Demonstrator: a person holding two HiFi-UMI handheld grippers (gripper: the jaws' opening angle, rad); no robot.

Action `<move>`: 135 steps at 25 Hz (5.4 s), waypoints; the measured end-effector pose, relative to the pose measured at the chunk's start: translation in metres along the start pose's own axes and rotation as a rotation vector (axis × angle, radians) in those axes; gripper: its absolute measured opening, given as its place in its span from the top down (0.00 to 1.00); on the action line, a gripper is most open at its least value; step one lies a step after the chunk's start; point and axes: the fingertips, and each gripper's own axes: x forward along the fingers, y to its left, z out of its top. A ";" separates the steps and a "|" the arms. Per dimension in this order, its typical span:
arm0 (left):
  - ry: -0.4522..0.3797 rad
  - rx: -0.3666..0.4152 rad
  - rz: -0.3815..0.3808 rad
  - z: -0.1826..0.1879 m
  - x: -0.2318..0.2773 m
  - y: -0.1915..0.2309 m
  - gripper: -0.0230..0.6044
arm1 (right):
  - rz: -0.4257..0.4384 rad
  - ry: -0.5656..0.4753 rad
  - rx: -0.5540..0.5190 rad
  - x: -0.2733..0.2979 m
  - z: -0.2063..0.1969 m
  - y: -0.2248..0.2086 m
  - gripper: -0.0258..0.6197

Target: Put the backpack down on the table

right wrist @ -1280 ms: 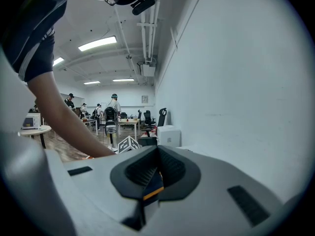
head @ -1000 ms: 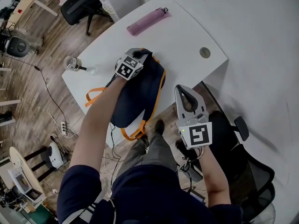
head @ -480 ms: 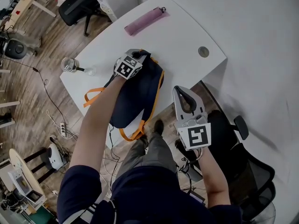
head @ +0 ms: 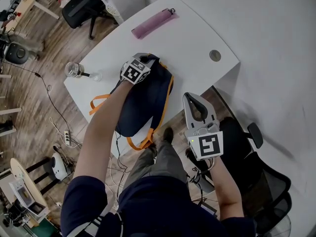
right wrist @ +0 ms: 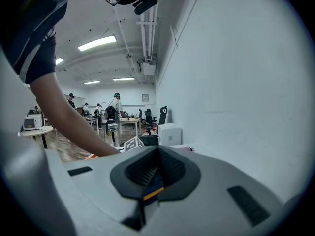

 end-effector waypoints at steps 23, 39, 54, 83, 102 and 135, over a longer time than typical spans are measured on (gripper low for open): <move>0.053 0.065 -0.002 0.001 -0.015 -0.011 0.68 | 0.017 -0.003 -0.011 -0.002 0.007 0.005 0.96; 0.009 0.040 0.056 0.008 -0.023 0.000 0.35 | 0.025 -0.004 -0.018 -0.002 0.010 0.008 0.96; -0.131 0.051 0.109 0.043 -0.054 -0.002 0.34 | 0.021 -0.002 -0.017 -0.004 0.009 0.012 0.96; -0.486 0.045 0.199 0.136 -0.202 -0.046 0.55 | 0.029 0.005 -0.048 -0.025 0.023 0.029 0.96; -0.642 0.044 0.346 0.144 -0.347 -0.095 0.96 | 0.029 -0.137 -0.111 -0.044 0.067 0.068 0.96; -0.602 -0.161 0.908 -0.005 -0.564 -0.151 0.96 | 0.041 -0.204 -0.145 -0.091 0.096 0.167 0.96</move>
